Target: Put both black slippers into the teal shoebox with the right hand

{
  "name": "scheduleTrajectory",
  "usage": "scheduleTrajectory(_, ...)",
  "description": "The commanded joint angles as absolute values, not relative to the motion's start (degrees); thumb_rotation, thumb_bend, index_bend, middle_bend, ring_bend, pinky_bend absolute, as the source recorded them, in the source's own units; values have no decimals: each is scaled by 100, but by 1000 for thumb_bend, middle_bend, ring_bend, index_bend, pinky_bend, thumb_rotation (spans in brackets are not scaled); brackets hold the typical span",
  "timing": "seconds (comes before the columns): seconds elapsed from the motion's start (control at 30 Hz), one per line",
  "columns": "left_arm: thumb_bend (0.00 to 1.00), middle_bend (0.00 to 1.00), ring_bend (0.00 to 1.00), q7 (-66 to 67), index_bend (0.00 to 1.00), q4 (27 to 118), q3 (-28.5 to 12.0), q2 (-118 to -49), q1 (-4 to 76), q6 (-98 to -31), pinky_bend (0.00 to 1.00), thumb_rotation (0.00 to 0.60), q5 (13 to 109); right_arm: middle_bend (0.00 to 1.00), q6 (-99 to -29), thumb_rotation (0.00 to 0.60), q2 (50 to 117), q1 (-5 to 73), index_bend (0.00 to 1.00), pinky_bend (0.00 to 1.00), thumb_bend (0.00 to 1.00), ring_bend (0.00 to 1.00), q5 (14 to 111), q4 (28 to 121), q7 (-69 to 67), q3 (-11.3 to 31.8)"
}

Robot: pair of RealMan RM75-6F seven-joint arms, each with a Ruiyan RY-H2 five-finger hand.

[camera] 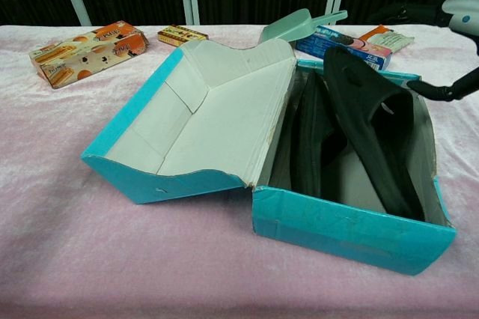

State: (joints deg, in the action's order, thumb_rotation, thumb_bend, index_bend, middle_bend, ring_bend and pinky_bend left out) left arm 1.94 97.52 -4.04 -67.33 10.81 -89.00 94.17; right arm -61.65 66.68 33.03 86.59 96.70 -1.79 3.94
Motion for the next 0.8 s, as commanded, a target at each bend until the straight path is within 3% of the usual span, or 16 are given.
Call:
scheduleTrajectory(0.03, 9, 153, 124, 186, 4, 9740, -403, -6747, 1090, -8888, 71, 600, 9418, 134, -5941, 600, 6307, 3395, 159, 36, 599, 0, 8624, 10099, 149, 403)
scheduleTrajectory(0.23, 9, 153, 124, 134, 4, 9692, -406, -6761, 1092, -8878, 71, 600, 9390, 141, -5558, 600, 6140, 3503, 185, 36, 611, 0, 8366, 10334, 576, 370)
scheduleTrajectory(0.8, 9, 153, 123, 35, 2, 9565, -407, -6834, 1146, -8798, 71, 600, 9352, 170, -5126, 600, 6461, 3836, 221, 36, 664, 6, 7889, 10450, 1479, 495)
